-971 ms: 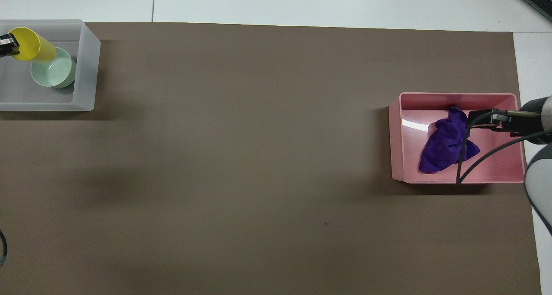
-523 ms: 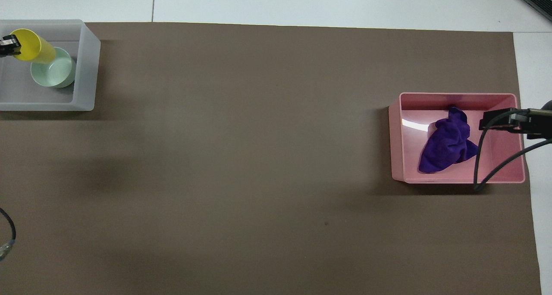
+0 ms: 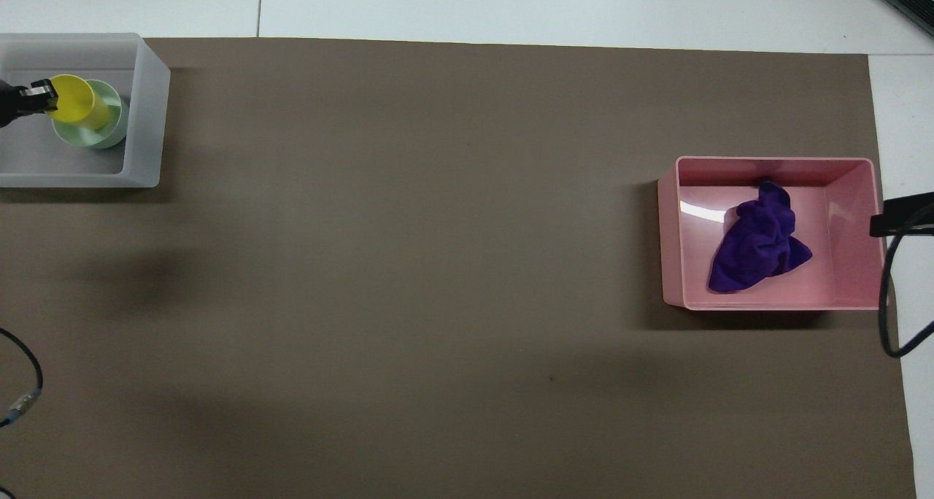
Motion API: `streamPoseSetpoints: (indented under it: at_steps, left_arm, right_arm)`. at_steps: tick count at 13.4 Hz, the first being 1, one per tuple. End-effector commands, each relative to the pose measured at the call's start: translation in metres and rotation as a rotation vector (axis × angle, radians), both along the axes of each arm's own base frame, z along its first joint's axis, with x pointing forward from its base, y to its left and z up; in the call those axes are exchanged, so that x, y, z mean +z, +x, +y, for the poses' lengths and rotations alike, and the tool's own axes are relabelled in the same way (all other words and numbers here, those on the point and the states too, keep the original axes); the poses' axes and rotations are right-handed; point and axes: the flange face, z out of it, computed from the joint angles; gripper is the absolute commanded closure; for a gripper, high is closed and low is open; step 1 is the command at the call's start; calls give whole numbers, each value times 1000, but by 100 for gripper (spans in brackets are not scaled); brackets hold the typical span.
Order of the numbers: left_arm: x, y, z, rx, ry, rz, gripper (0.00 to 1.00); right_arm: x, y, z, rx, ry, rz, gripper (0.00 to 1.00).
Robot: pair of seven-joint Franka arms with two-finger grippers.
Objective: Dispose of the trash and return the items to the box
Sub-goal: 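Lower the yellow cup into the green bowl and open the left gripper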
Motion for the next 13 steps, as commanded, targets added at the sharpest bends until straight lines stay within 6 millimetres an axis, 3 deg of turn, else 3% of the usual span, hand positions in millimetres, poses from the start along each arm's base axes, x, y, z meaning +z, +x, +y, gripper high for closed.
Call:
streamPoseSetpoints:
  at_steps: [1,4,6,8,11,13]
  left_arm:
    - [18,-1,-7,-51,11,-1,31]
    - [59,-10,-41,-282,73,36,0]
    - [85,-24,-66,-355,72,84,0]
    - [102,-45,-109,-416,63,119,0]
    - [116,-94,-171,-506,49,164,0]
    - [134,-123,-191,-545,41,193,0]
  right_arm:
    - [-3,-6,6,34,-8,18,0]
    - [-5,-6,8,29,-11,21,0]
    - [-5,-6,8,31,-11,17,0]
    - [-5,-5,7,31,-11,13,0]
    - [-4,-6,7,31,-11,13,0]
    - [-4,-6,8,34,-11,13,0]
